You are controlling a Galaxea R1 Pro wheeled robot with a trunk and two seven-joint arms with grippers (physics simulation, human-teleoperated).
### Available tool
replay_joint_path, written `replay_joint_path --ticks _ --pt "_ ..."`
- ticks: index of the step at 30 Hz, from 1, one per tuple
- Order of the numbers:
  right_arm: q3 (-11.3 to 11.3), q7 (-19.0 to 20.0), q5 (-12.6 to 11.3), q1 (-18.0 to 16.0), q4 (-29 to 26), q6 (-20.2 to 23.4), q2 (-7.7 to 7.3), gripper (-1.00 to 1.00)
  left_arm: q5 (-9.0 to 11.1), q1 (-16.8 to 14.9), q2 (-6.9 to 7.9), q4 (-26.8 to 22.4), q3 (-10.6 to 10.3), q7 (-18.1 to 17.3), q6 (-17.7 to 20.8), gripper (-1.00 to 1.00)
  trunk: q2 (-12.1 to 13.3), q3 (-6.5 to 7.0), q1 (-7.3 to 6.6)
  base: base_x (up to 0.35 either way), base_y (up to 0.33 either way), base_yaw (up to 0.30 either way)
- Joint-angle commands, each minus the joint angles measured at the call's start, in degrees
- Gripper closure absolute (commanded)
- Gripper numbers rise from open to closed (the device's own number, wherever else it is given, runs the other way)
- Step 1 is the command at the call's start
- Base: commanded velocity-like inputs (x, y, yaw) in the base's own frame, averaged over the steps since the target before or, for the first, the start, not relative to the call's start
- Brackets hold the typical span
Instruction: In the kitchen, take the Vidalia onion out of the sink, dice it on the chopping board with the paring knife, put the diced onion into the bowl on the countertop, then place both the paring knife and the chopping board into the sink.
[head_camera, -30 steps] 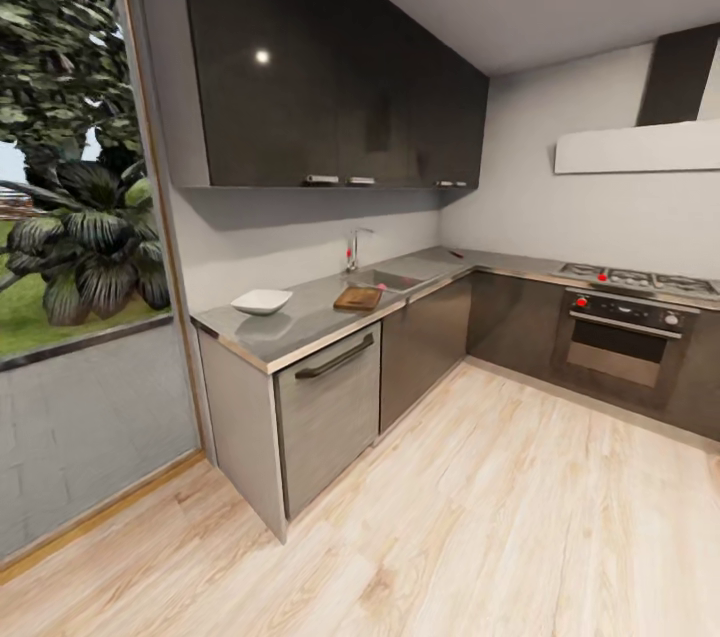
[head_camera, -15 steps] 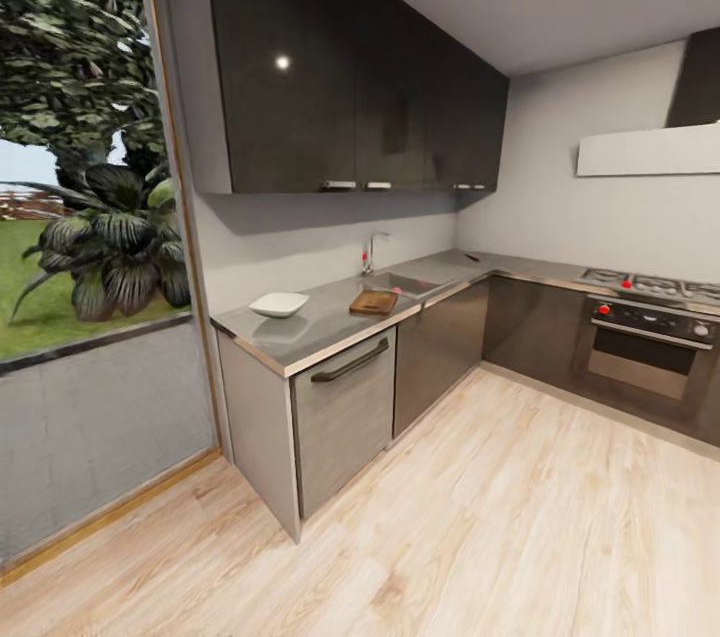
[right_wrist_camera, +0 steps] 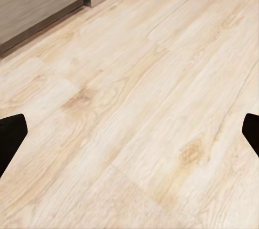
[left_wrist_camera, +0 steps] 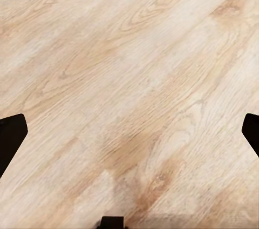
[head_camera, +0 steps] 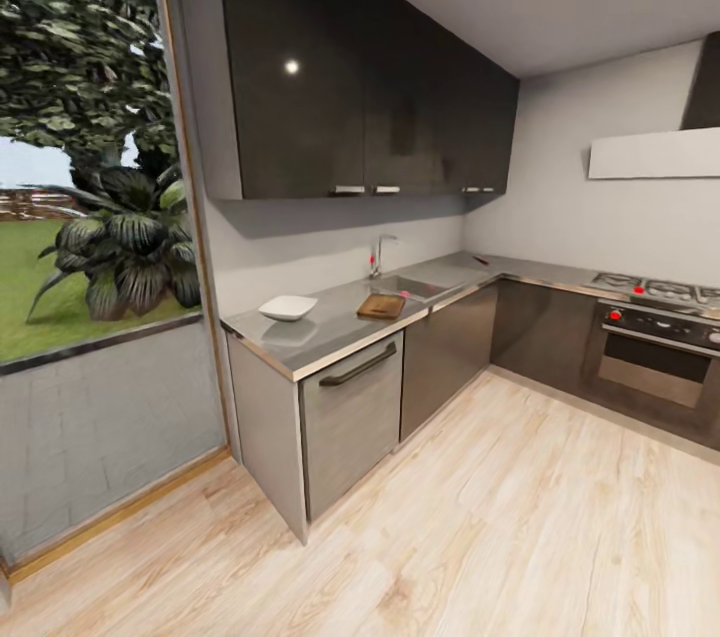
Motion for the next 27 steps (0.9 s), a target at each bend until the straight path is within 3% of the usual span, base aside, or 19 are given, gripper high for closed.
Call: replay_joint_path --ticks 1,27 --pt "0.04 -0.21 0.01 -0.02 0.02 -0.14 0.01 -1.00 0.06 -0.01 -0.01 -0.03 0.05 0.03 -0.12 -1.00 0.37 0.12 -0.22 0.000 0.000 0.000" --pt "0.08 -0.21 0.09 -0.02 0.03 -0.14 0.01 -1.00 0.06 -0.01 -0.01 -0.11 0.05 0.03 -0.14 -1.00 10.80 4.79 -5.93 0.000 0.000 0.000"
